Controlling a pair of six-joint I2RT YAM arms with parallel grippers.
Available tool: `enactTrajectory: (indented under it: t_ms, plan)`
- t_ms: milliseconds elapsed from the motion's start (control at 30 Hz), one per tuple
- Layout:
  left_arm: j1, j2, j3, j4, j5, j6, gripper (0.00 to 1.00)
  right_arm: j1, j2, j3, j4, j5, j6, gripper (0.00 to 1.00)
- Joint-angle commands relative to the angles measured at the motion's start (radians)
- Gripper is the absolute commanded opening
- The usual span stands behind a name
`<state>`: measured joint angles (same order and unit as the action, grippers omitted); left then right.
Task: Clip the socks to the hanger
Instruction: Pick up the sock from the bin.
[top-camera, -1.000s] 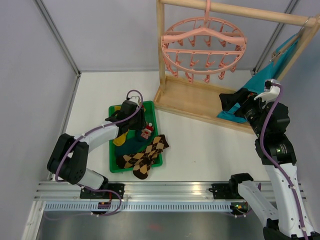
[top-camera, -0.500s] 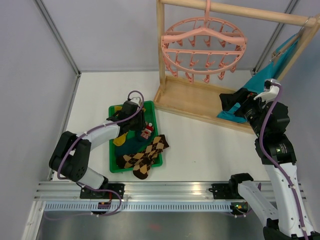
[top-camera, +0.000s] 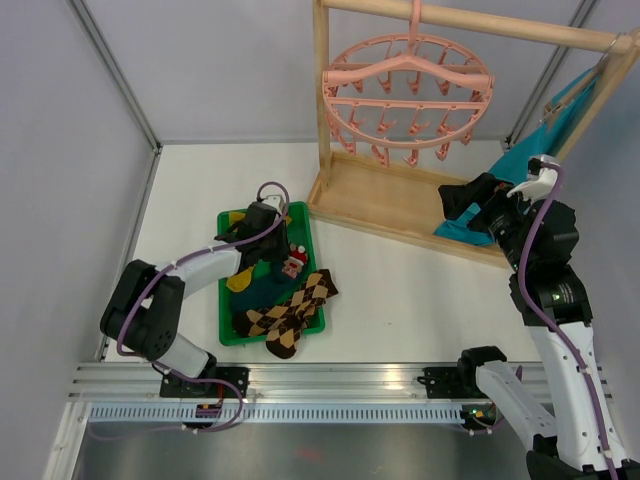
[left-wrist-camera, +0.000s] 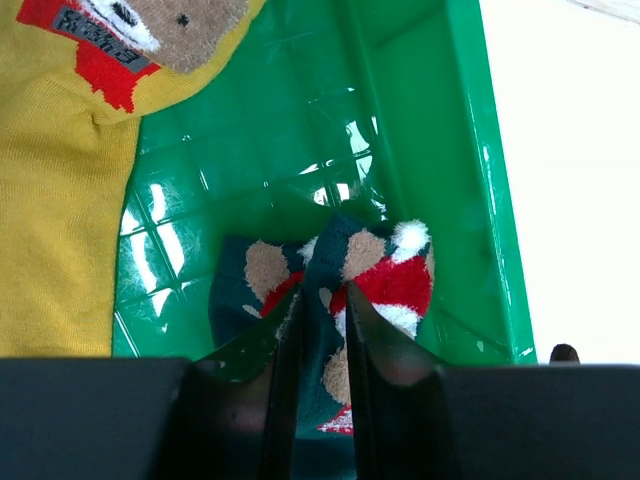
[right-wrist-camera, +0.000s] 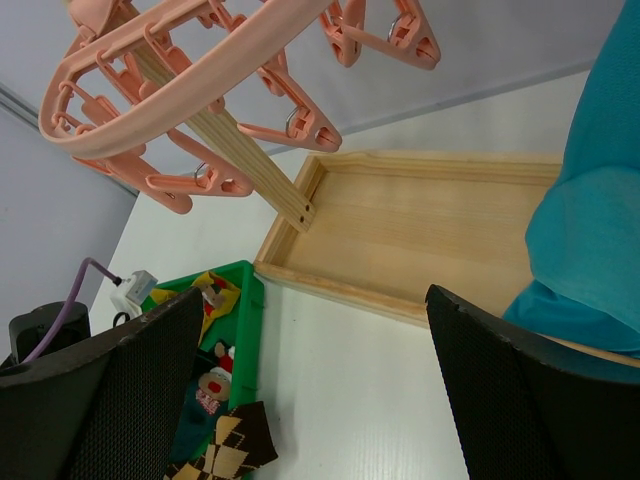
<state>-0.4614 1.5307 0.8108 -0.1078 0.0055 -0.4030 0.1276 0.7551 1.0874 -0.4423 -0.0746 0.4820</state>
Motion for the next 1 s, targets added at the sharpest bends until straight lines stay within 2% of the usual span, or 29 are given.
enactTrajectory:
  t_ms: [0,133,300,967]
  plan:
    - [-0.002,0.008,-0.012,0.036,0.017,0.027,0.26,-0.002,-0.008,0.034,0.004,0.004,-0.008,0.98]
    - [-0.002,-0.006,-0.013,0.034,0.021,0.029,0.19,-0.002,-0.013,0.037,0.001,0.002,-0.008,0.98]
    - [-0.002,-0.066,0.001,0.008,0.031,0.026,0.02,-0.002,-0.016,0.034,-0.001,0.002,-0.005,0.98]
    - [-0.002,-0.412,0.152,-0.231,0.040,0.035,0.02,-0.002,-0.005,0.051,0.022,-0.043,0.012,0.98]
